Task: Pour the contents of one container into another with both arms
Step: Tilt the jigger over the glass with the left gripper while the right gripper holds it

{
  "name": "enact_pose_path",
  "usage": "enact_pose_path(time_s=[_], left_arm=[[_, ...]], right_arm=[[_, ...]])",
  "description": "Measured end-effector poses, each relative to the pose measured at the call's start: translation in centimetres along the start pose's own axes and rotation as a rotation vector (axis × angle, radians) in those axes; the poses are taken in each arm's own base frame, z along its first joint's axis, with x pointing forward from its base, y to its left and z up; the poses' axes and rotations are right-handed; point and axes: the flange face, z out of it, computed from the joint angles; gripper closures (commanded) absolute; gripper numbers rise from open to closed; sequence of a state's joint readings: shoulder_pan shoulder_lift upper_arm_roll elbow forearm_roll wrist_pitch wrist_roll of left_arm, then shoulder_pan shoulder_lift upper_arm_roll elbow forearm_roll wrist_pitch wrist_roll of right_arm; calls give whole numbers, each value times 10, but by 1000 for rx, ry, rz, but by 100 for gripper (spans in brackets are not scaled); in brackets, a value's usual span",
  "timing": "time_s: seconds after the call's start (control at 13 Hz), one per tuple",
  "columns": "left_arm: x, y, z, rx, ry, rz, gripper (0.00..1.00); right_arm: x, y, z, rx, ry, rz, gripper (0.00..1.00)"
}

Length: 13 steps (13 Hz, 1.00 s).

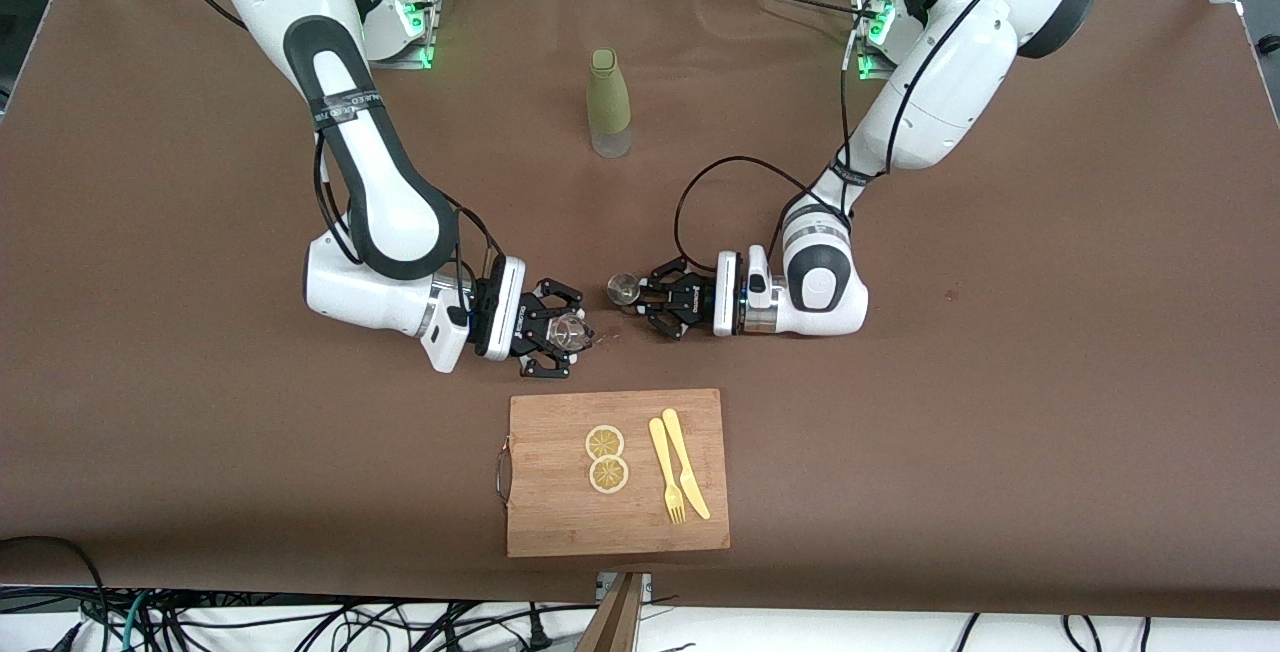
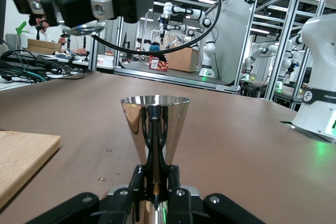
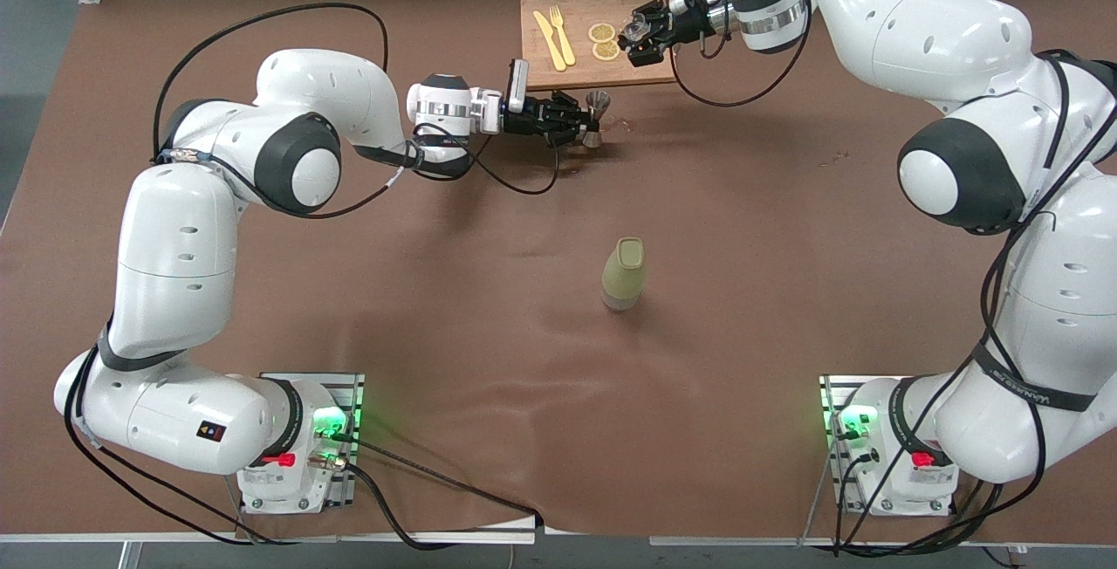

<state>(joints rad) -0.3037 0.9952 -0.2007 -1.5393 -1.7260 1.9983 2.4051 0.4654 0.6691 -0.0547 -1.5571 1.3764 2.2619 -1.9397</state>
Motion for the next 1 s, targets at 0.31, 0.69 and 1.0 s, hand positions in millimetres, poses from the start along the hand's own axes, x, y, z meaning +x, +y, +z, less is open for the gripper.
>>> enact_pose_path(time_s=[0.31, 0.69, 1.0], left_arm=[[8, -6, 4, 13, -10, -1, 100], [14, -16, 11, 26, -10, 5, 100], [22, -23, 12, 38, -9, 13, 100]], right_arm=[[-5, -5, 5, 20, -32, -19, 92], [2, -19, 15, 57, -73, -76, 92], [14, -24, 10, 76, -144, -165, 92]])
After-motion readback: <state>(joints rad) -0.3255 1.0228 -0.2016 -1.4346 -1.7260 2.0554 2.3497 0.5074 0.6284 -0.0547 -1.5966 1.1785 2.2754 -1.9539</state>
